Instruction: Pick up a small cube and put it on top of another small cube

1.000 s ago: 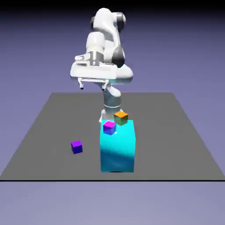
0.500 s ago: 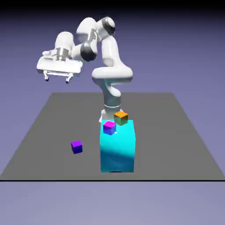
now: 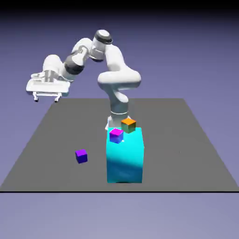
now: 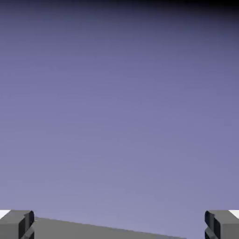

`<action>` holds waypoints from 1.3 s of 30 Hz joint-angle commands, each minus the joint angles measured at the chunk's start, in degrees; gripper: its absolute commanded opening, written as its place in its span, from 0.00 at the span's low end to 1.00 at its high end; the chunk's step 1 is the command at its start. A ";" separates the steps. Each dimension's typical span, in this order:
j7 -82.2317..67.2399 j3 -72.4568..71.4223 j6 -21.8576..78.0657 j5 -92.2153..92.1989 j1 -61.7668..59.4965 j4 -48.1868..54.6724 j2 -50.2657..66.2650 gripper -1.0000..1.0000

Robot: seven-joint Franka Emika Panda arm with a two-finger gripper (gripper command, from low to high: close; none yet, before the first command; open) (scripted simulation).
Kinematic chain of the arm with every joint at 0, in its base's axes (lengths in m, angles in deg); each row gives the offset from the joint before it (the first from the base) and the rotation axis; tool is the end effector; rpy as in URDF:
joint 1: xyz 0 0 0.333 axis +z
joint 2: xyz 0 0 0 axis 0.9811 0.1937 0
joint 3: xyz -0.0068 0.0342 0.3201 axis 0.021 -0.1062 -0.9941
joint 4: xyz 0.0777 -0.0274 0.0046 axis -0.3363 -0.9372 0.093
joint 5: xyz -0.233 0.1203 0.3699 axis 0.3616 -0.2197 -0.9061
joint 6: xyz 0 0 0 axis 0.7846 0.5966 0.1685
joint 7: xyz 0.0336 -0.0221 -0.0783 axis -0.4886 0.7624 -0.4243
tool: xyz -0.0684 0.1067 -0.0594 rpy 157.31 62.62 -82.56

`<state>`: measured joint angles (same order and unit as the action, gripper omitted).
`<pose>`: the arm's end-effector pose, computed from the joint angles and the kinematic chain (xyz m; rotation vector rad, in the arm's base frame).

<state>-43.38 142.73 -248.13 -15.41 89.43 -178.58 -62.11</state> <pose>0.2758 -0.3759 0.3182 -2.2825 0.7298 -1.3329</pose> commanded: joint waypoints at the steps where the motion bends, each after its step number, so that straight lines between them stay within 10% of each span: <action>1: -1.59 2.08 0.34 0.52 0.25 0.09 -0.89 0.50; 30: -36.99 52.79 -1.13 14.72 15.95 5.62 -25.96 0.50; 31: -36.99 52.79 -1.13 14.72 15.95 5.62 -25.96 0.00; 39: -38.22 44.21 10.75 7.11 7.93 2.23 -17.68 0.00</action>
<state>-81.58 186.94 -237.32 -8.28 97.35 -176.34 -79.79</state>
